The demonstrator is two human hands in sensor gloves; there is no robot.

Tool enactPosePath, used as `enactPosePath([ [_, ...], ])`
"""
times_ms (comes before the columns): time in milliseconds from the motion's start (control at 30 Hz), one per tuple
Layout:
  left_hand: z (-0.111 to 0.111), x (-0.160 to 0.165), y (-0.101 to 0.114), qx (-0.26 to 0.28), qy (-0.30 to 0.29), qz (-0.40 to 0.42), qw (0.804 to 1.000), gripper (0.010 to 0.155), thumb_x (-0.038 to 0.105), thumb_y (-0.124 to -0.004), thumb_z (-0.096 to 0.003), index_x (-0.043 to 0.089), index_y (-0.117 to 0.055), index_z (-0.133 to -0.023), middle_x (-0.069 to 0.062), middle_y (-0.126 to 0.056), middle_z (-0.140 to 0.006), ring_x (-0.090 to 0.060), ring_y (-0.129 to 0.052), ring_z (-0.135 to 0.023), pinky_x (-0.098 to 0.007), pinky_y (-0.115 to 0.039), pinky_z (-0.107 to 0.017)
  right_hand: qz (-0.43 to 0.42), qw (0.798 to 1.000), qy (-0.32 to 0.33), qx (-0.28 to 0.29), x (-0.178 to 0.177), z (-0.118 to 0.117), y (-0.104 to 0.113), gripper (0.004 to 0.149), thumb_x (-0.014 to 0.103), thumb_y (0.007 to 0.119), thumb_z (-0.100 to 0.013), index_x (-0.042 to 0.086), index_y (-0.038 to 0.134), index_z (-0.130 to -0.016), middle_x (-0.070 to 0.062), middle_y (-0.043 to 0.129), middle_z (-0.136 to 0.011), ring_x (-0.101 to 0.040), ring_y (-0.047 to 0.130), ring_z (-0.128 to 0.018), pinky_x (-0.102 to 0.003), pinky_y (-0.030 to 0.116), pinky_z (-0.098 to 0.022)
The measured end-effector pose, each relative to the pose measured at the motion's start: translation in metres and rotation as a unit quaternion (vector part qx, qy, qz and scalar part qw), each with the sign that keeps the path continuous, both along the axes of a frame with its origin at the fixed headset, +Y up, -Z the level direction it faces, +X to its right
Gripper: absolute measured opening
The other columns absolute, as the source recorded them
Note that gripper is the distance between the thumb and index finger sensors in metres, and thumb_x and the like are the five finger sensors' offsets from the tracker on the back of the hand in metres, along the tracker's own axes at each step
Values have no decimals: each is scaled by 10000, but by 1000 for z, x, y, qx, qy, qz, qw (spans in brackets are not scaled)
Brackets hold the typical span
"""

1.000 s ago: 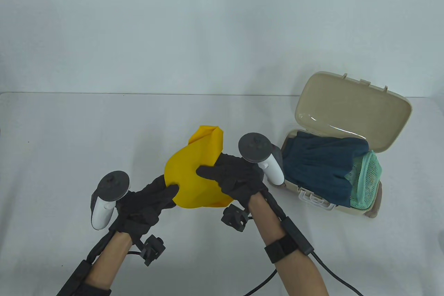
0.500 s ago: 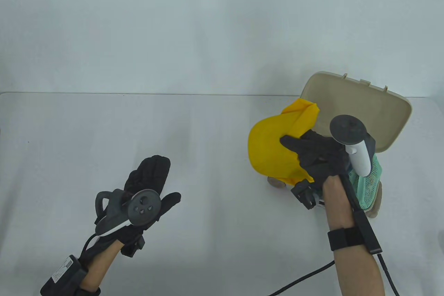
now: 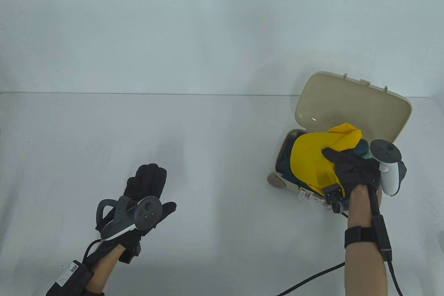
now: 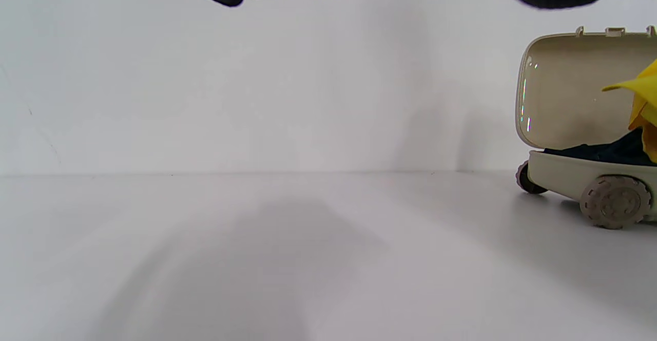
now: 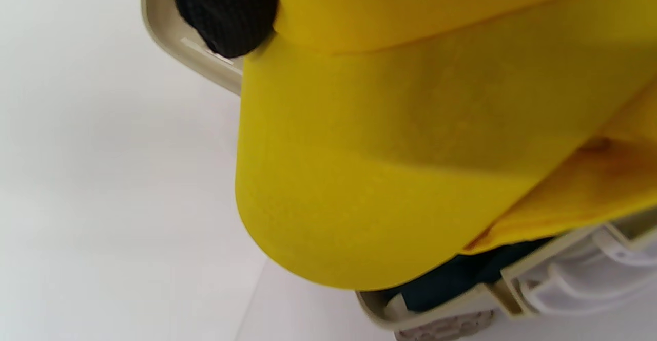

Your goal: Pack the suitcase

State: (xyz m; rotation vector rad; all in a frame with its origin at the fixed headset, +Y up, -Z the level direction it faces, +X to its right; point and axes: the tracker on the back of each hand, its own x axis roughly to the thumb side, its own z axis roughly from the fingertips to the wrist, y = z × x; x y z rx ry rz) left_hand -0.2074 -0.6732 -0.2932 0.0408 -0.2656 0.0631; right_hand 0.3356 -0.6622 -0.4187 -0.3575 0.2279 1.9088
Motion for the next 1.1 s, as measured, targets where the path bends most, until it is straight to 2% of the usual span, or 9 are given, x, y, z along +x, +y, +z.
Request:
enactPosePath([
  [400, -3, -2, -7, -15, 4, -10, 1000, 865, 610, -598, -495, 195, -221, -1153, -124, -259, -1228, -401, -335, -1151, -523, -438, -826, -15, 999, -35, -38, 9, -17, -39, 575, 390, 772, -524, 90, 624, -992, 10, 891, -867, -166, 1008, -690, -377, 876, -582],
  [567, -4, 0, -11, -24, 0, -17, 1000, 860, 608, -599, -495, 199, -227, -1153, -122, -266, -1228, -400, -340, -1150, -521, -442, -826, 16, 996, -57, -62, 7, -20, -44, 594, 388, 761, -529, 69, 602, -1004, 1, 885, -882, -179, 999, -721, -383, 874, -595],
  [733, -2, 3, -12, -25, -8, -22, 999, 852, 606, -596, -495, 203, -236, -1154, -117, -279, -1229, -393, -353, -1152, -517, -446, -827, 86, 988, -81, -95, -2, -24, -45, 624, 393, 758, -527, 37, 587, -1010, -22, 882, -880, -202, 1002, -716, -387, 881, -575],
  [833, -2, 5, -13, -27, -11, -24, 999, 852, 606, -595, -495, 204, -236, -1154, -116, -280, -1229, -392, -355, -1152, -515, -446, -827, 184, 972, -93, -117, -14, -29, -41, 652, 405, 760, -518, 5, 593, -1004, -37, 890, -864, -210, 1017, -685, -383, 898, -543],
  [933, -1, 7, -12, -23, -16, -26, 999, 851, 606, -596, -494, 204, -240, -1154, -115, -283, -1229, -390, -358, -1152, -515, -448, -826, 312, 934, -100, -142, -32, -36, -35, 681, 421, 756, -511, -37, 609, -994, -63, 900, -846, -224, 1032, -651, -387, 911, -510],
  [967, -1, 6, -12, -22, -16, -26, 999, 851, 606, -596, -494, 205, -240, -1154, -116, -284, -1230, -390, -359, -1152, -514, -449, -827, 360, 915, -96, -152, -39, -40, -32, 694, 434, 748, -509, -48, 617, -991, -80, 901, -844, -234, 1036, -638, -386, 914, -500],
  [1100, 0, 5, -10, -17, -18, -22, 999, 849, 604, -598, -495, 203, -245, -1155, -117, -290, -1229, -391, -364, -1151, -515, -450, -826, 458, 868, -84, -173, -54, -46, -29, 724, 468, 717, -505, -66, 631, -986, -113, 905, -837, -254, 1030, -621, -407, 901, -484],
])
